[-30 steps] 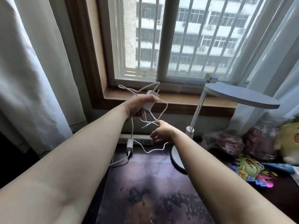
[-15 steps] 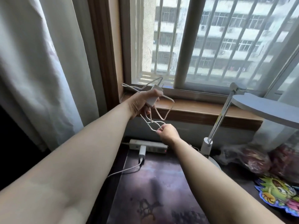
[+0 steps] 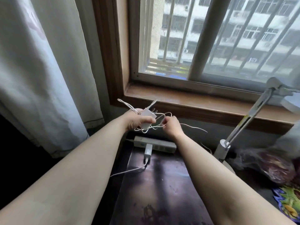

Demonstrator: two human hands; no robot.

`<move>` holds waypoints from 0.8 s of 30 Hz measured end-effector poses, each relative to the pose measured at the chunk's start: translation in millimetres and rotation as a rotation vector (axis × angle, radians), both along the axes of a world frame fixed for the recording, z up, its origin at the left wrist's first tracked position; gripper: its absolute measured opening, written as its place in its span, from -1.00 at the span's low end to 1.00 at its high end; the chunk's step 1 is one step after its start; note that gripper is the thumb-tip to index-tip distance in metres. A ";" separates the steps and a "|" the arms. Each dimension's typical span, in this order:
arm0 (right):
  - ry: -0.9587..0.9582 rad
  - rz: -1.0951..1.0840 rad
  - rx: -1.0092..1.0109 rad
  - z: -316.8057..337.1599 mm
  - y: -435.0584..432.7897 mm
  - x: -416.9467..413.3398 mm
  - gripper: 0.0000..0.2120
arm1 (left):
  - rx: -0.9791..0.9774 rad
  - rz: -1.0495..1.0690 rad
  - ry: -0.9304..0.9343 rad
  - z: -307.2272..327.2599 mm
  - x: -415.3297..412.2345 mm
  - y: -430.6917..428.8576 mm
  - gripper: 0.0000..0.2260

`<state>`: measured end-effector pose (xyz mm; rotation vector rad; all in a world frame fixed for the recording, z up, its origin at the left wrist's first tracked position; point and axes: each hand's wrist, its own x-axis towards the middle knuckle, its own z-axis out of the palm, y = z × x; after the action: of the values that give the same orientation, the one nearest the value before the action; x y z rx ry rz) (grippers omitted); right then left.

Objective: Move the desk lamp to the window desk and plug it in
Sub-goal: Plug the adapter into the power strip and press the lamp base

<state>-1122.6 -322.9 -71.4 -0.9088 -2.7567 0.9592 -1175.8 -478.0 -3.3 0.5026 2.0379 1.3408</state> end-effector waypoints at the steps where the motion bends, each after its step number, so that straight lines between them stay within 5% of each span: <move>1: 0.001 0.013 0.000 -5.5 -2.5 -4.6 -0.82 | 0.000 0.015 -0.009 -7.2 -3.9 -2.9 -0.77; 6: -0.081 0.078 -0.015 -32.7 -18.5 -26.9 -0.72 | 0.004 0.117 -0.059 -42.4 -19.8 -19.1 -0.65; 13: -0.212 0.290 -0.138 -50.3 -43.7 -38.0 -0.39 | -0.120 0.307 -0.007 -84.1 -27.9 -37.0 -0.75; 17: -0.122 0.242 -0.139 -52.0 -44.8 -38.5 -0.42 | -0.130 0.418 -0.041 -93.7 -29.8 -47.5 -0.75; 19: -0.058 0.214 -0.195 -53.0 -49.6 -36.2 -0.53 | -0.135 0.433 -0.041 -94.5 -28.3 -51.7 -0.54; 21: -0.031 0.183 -0.357 -50.0 -59.2 -32.8 -0.66 | -0.154 0.441 -0.024 -94.3 -25.1 -54.1 -0.40; 24: -0.059 0.144 -0.875 -36.0 -80.6 -25.9 -0.83 | -0.208 0.457 0.011 -94.4 -19.3 -57.2 -0.33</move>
<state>-1148.6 -403.6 -107.4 -0.8001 -2.4199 2.2694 -1195.1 -535.2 -97.7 -0.0562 2.3593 1.3498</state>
